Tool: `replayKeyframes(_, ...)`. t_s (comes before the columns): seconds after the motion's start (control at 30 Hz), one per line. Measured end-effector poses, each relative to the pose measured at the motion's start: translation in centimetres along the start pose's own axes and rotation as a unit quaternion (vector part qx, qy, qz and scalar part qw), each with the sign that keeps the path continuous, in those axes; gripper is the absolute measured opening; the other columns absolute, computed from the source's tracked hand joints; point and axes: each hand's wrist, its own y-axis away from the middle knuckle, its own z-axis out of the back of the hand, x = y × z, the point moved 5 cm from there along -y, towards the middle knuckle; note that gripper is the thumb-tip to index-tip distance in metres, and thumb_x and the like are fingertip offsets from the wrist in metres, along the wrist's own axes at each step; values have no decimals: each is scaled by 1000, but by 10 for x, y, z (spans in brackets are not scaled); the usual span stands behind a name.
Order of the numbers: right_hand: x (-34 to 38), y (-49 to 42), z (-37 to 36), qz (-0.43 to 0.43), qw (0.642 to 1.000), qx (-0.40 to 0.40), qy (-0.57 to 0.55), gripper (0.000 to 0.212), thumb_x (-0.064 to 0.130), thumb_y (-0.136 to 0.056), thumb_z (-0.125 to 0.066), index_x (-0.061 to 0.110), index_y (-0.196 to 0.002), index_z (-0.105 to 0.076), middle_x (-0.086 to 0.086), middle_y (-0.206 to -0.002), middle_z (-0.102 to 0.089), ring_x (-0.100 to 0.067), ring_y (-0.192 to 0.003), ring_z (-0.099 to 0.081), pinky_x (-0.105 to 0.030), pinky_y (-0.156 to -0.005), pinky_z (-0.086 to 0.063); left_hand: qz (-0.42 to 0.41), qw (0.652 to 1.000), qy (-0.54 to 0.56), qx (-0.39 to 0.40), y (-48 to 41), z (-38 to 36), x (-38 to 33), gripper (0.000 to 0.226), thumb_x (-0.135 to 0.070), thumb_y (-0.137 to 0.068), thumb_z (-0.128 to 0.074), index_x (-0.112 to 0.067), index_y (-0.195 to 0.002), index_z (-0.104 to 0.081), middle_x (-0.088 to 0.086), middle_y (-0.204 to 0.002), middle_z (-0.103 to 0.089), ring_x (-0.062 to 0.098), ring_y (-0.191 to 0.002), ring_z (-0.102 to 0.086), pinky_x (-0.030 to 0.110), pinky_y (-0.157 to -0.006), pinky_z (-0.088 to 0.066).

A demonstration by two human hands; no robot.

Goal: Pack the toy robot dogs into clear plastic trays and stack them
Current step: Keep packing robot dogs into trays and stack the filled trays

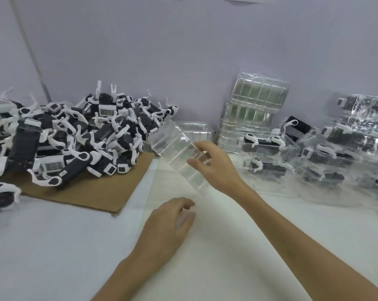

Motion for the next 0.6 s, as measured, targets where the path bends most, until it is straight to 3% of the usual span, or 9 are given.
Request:
replayKeyframes(0.1, 11, 37, 9, -11, 994, -34, -104, 31, 21, -93, -69, 28, -121, -58, 6, -103, -65, -11, -85, -63, -22, -78, -53, 45, 969, 231, -82, -5, 19, -2, 10, -31, -92, -61, -35, -97, -69, -6, -88, -72, 11, -78, -68, 20, -72, -50)
replayKeyframes(0.2, 21, 69, 14, 12, 986, -70, -153, 43, 16, -94, -67, 41, -126, -53, 17, -96, -61, -8, -79, -62, -23, -72, -54, 32, 913, 397, -87, -5, 31, -10, 15, -33, -86, -67, -30, -99, -74, 10, -86, -73, 26, -72, -71, 27, -69, -56)
replayKeyframes(0.37, 31, 92, 6, 37, 985, -99, -137, 48, 27, -93, -60, 49, -134, -48, 23, -104, -60, -11, -89, -62, -16, -73, -49, 38, 894, 439, -79, -4, 37, -14, 20, -33, -78, -74, -18, -90, -79, 14, -79, -72, 30, -69, -72, 29, -69, -57)
replayKeyframes(0.6, 30, 100, 9, 44, 985, -107, -126, 50, 26, -93, -60, 48, -136, -46, 17, -101, -59, -11, -88, -62, -14, -73, -48, 19, 896, 442, -40, 0, 39, -25, 23, -30, -80, -74, -15, -96, -79, 16, -89, -74, 30, -72, -71, 31, -73, -57)
